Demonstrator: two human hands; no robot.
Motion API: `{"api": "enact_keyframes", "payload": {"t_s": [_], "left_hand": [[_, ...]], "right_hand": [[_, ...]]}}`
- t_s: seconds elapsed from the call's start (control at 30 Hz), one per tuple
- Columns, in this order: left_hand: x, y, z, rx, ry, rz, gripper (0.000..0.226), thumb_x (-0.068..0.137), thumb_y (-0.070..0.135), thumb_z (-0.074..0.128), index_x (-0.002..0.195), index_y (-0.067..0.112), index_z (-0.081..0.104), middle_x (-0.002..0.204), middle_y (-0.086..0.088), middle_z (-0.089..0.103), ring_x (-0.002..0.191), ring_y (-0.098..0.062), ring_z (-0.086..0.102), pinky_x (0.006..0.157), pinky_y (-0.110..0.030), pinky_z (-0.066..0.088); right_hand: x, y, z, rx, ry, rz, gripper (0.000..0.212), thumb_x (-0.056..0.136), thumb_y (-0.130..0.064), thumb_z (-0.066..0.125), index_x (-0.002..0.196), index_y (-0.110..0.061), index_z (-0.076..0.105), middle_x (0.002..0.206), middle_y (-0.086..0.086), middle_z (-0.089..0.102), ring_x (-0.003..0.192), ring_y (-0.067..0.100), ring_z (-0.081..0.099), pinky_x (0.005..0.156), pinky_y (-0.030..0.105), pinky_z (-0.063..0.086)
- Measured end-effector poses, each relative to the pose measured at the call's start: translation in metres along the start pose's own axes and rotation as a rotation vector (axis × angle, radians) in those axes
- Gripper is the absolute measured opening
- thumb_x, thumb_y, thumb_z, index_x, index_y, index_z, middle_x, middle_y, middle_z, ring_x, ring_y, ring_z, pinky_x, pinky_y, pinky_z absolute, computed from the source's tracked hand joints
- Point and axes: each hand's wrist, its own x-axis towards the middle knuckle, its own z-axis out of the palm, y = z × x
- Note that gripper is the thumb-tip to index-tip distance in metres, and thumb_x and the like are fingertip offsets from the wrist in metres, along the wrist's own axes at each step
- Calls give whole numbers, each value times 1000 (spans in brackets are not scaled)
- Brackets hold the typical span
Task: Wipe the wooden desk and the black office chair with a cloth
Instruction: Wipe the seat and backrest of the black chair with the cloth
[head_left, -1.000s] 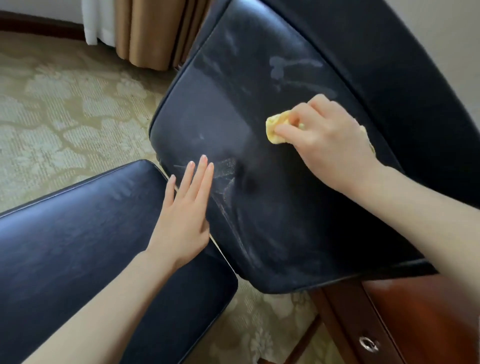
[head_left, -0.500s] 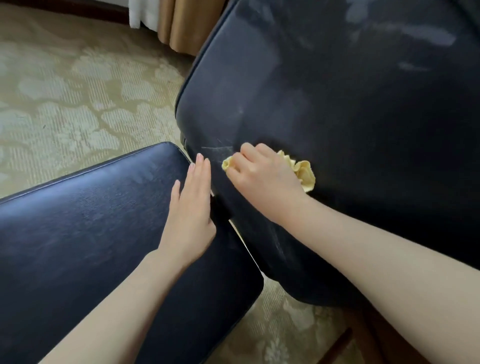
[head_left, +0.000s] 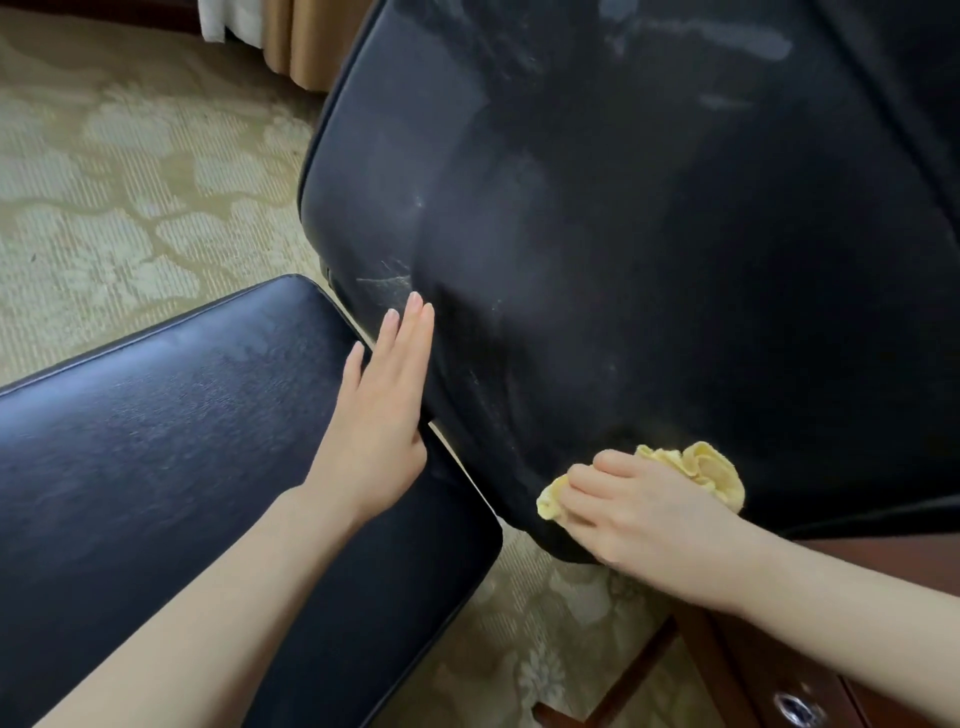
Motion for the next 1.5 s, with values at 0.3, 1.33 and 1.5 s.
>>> {"api": "enact_keyframes", "payload": {"t_s": [0.3, 1.33, 1.5], "left_hand": [[6, 12, -16, -10, 52, 21, 102, 66, -19, 36, 150, 14, -10, 154, 9, -20, 144, -9, -15, 113, -23, -12], [-2, 51, 16, 216, -88, 351, 103, 66, -16, 40, 147, 18, -14, 157, -2, -17, 145, -17, -15, 116, -35, -5], [7, 50, 15, 310, -146, 355, 104, 67, -11, 39, 141, 20, -27, 150, 0, -30, 139, -15, -25, 115, -35, -4]], "right_hand": [[2, 101, -70, -164, 427, 427, 28, 73, 17, 56, 78, -7, 69, 75, 9, 62, 67, 29, 58, 56, 35, 42], [-29, -30, 27, 1, 352, 407, 25, 84, 3, 57, 70, -15, 68, 65, -3, 53, 60, 15, 49, 56, 26, 42], [-70, 7, -3, -73, 587, 627, 14, 88, 1, 64, 88, -8, 75, 75, 4, 67, 64, 23, 59, 56, 34, 48]]}}
